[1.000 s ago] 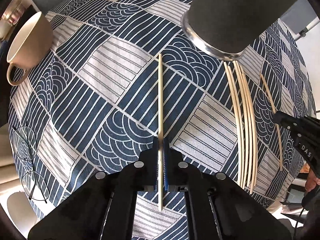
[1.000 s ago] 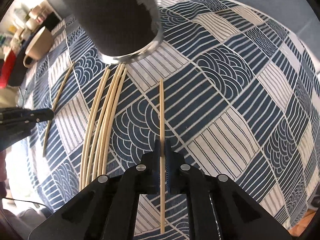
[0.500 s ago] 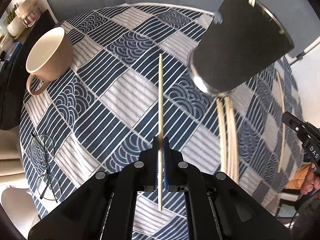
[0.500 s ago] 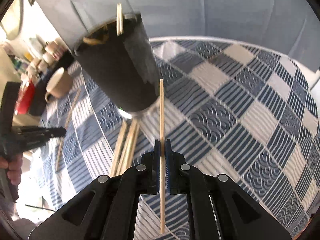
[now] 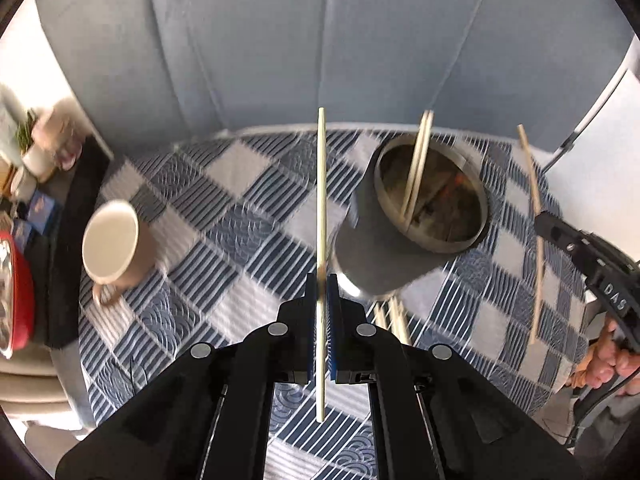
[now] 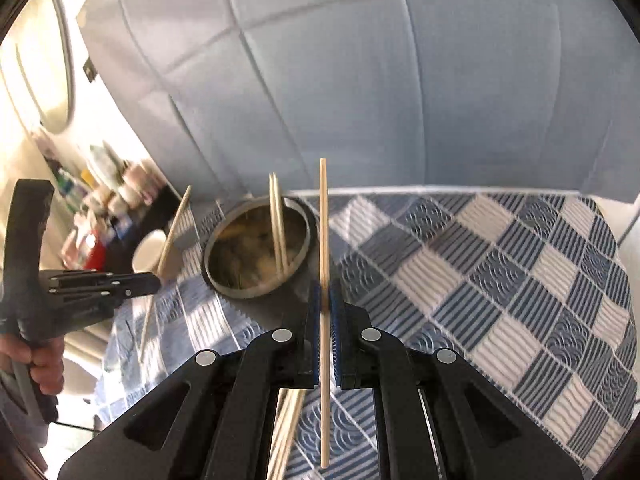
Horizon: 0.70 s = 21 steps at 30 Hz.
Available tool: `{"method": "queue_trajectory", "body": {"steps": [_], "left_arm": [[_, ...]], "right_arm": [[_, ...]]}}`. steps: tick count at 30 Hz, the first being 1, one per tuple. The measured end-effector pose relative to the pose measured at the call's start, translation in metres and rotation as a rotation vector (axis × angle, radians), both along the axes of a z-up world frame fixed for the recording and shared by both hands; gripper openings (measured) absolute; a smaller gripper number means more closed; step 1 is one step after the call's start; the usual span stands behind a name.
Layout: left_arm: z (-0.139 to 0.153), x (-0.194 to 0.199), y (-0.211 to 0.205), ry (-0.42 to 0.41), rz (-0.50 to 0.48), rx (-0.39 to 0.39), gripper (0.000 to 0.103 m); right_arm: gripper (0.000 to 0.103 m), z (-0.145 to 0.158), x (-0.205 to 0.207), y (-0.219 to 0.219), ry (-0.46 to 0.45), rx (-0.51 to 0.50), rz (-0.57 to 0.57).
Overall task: Organize utensils
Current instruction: 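Carry the chopstick up and release it into the black holder with the left tool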
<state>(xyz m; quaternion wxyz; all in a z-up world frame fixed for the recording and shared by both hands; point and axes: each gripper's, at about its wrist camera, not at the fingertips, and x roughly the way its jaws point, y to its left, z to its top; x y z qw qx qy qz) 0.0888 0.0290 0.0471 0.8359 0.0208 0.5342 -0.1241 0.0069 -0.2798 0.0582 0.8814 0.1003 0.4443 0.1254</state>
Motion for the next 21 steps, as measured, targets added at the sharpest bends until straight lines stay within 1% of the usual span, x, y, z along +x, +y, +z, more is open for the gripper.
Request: {"method": "queue_trajectory", "body": {"steps": [4, 11, 15, 18, 21], "left_arm": [[0.019, 0.017, -0.012, -0.039, -0.008, -0.032, 0.005], [0.033, 0.041, -0.031, -0.085, -0.033, -0.108, 0.005], [0.037, 0.055, -0.04, -0.12, -0.055, -0.142, 0.005], [0.039, 0.063, -0.045, -0.153, -0.059, -0.169, 0.005], [0.037, 0.068, -0.047, -0.19, -0.053, -0.199, 0.005]], "right_arm": [[0.005, 0.014, 0.014, 0.004, -0.033, 0.036, 0.018], [0.005, 0.029, 0.041, 0.016, -0.107, 0.068, 0.036], [0.005, 0.031, 0.055, 0.019, -0.145, 0.088, 0.034], [0.005, 0.03, 0.069, 0.019, -0.162, 0.136, 0.04], [0.005, 0.026, 0.083, 0.022, -0.179, 0.142, 0.044]]}}
